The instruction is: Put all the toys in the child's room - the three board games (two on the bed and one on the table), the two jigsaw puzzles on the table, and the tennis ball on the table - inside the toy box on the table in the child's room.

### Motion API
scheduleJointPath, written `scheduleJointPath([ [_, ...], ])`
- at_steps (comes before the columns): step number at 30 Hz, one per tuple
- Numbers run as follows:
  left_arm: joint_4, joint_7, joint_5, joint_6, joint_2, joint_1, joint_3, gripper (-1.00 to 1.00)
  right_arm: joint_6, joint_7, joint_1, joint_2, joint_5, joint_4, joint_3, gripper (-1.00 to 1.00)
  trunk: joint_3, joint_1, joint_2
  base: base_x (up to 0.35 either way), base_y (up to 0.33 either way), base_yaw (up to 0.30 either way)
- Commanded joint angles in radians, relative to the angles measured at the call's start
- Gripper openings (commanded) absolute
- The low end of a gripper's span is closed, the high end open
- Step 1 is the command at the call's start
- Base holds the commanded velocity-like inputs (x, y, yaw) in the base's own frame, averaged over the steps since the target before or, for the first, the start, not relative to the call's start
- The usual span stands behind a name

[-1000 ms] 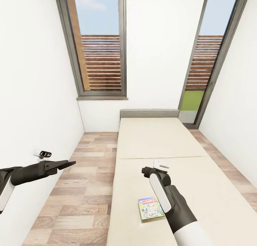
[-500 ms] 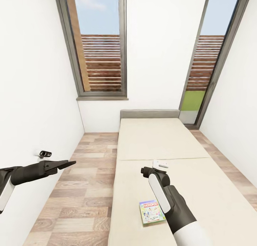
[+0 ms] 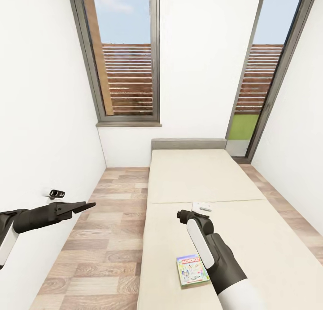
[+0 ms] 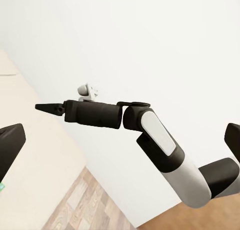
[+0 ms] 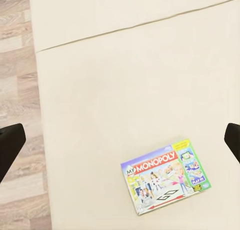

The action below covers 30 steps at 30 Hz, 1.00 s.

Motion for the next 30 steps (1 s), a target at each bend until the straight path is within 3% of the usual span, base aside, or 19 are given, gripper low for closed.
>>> scheduleJointPath([
  [1,0.0,-0.004,0.0,0.011,0.0,-0.001,0.0,1.0,0.001,-0.01,-0.001,0.0,-0.009,-0.001,0.001,1.0,-0.002,0.001,-0.002,0.06,0.001,0.0],
  [20,-0.002,-0.005,0.001,0.011,-0.001,-0.001,-0.002,1.0,-0.005,-0.01,-0.003,0.0,-0.007,0.018,0.023,1.0,-0.022,0.001,-0.002,0.017,0.0,0.0],
  [30,-0.002,-0.005,0.0,0.011,-0.001,-0.001,-0.004,1.0,-0.008,-0.01,-0.025,0.0,-0.004,0.089,0.023,1.0,-0.039,0.001,-0.002,0.0,0.0,0.0],
])
